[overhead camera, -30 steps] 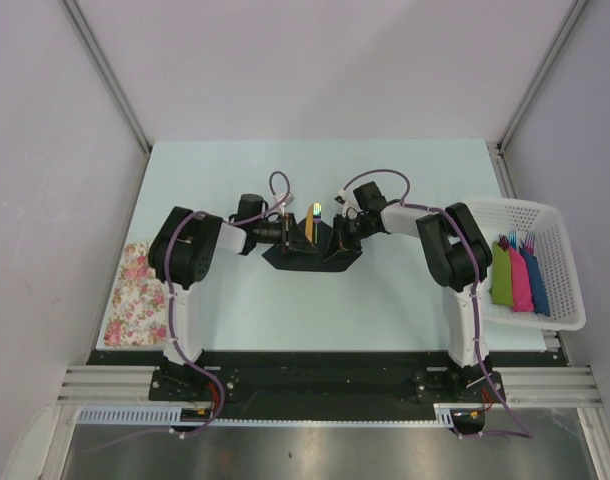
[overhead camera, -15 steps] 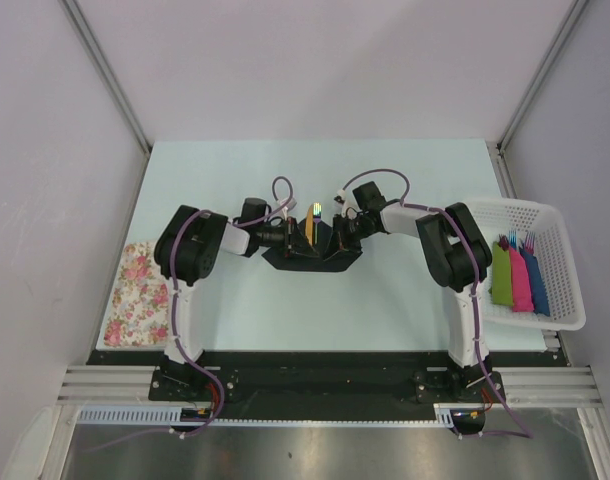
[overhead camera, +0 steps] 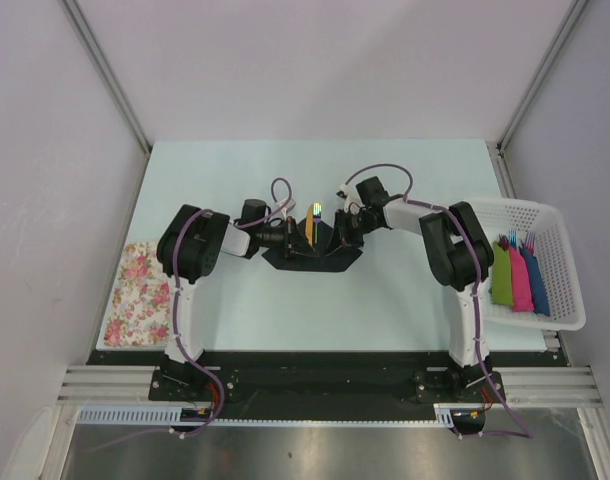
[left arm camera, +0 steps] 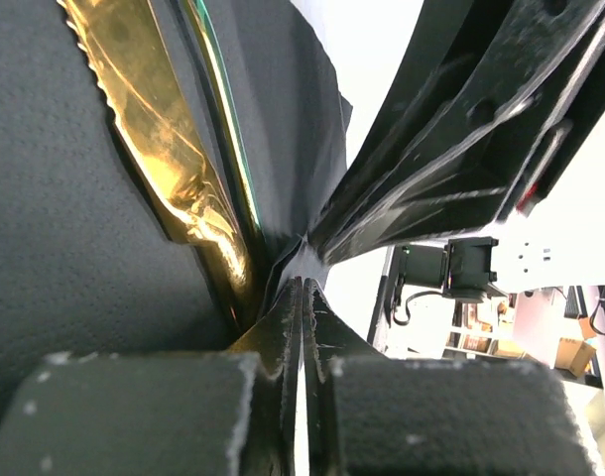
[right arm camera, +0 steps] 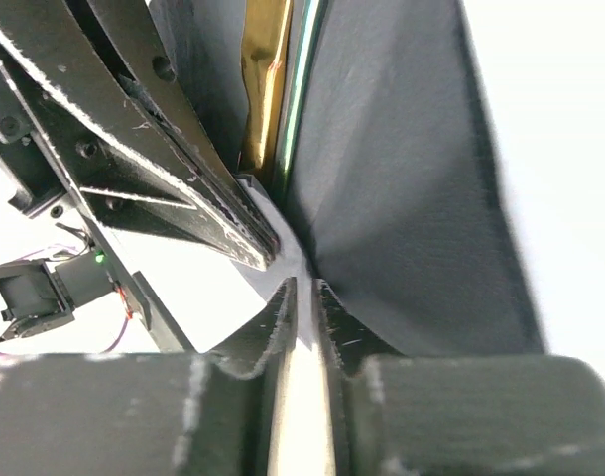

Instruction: Place the utensils on the paper napkin and roll it up

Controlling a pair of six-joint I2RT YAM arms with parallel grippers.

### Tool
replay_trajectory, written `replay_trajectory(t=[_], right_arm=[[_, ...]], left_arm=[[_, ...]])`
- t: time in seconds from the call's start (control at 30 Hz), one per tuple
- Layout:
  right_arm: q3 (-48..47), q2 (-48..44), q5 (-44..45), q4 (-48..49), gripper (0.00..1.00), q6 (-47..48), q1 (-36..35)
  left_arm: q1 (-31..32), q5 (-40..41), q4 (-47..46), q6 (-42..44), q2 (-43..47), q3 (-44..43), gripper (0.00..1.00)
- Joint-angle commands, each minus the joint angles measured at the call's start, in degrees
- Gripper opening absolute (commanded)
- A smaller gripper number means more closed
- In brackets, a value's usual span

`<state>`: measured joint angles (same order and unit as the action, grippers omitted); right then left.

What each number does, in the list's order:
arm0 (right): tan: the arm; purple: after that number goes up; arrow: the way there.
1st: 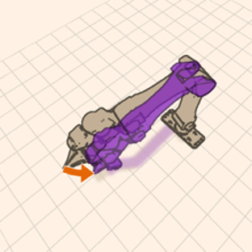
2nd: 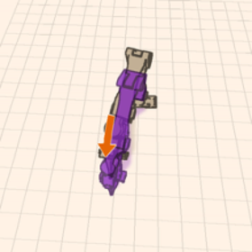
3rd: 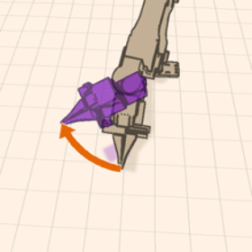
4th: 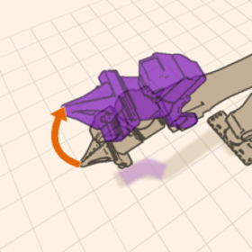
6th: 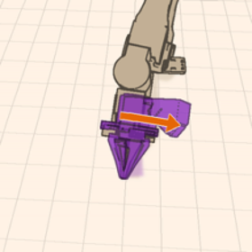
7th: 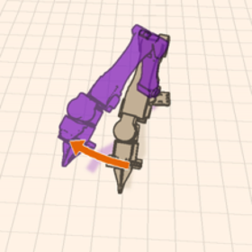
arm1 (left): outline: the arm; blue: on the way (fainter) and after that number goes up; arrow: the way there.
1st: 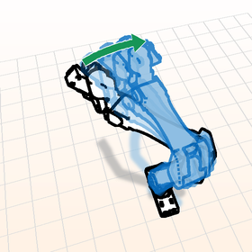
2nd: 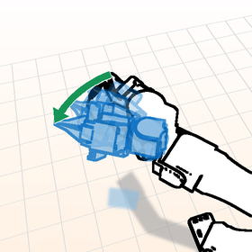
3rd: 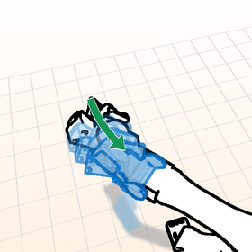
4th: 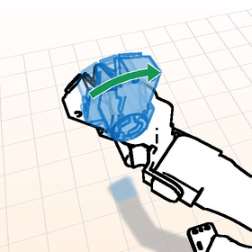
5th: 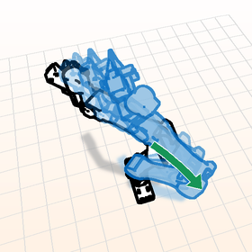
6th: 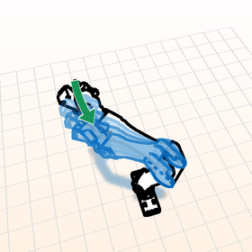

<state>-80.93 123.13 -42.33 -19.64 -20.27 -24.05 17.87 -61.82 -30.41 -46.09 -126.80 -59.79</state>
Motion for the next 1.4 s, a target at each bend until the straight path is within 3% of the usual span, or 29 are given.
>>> replay_trajectory(t=[0.0, 0.2, 0.37, 0.63, 0.83, 1.07, 1.2, 1.23, 1.37], right_arm=[[-1.87, -4.91, -0.31, -2.5, 0.23, 2.86, 1.9], [0.33, -7.99, 3.55, -5.4, 0.54, 5.68, 5.24], [1.82, -9.05, 8.91, -7.95, 0.69, 8.05, 8.58], [4.9, -6.6, 10.43, -9.01, 0.74, 7.88, 6.13], [4.38, -0.36, -0.9, -4.18, 0.71, 0.5, 5.68], [5.68, 0.53, -17.84, 8.54, 0.61, -11.0, 6.82], [11.03, -0.17, -26.22, 27.78, 0.59, -24.96, 6.39], [12.36, -0.43, -27.01, 31.47, 0.6, -31.26, 6.21], [16.32, -1.14, -28.86, 46.05, 0.76, -41.32, 6.21]], left_arm=[[-0.55, 0.03, -1.67, -0.32, -0.81, 0.02, 0.0], [-0.64, 0.47, -0.35, 0.73, -0.64, -0.06, 0.0], [-0.73, 0.39, 1.14, 2.14, -0.64, -0.41, 0.0], [-0.64, 0.74, 1.5, 2.49, -0.64, -0.59, 0.0], [-0.82, 0.56, 1.32, 2.76, -0.55, -0.33, 0.0], [-0.91, 0.74, 1.58, 3.37, -0.2, -0.33, 0.0], [-0.91, 0.83, 1.67, 3.37, -0.29, -0.33, 0.0], [-0.91, 0.83, 1.76, 3.37, -0.29, -0.41, 0.0], [-0.82, 0.74, 1.76, 3.46, -0.29, -0.42, 0.0]])
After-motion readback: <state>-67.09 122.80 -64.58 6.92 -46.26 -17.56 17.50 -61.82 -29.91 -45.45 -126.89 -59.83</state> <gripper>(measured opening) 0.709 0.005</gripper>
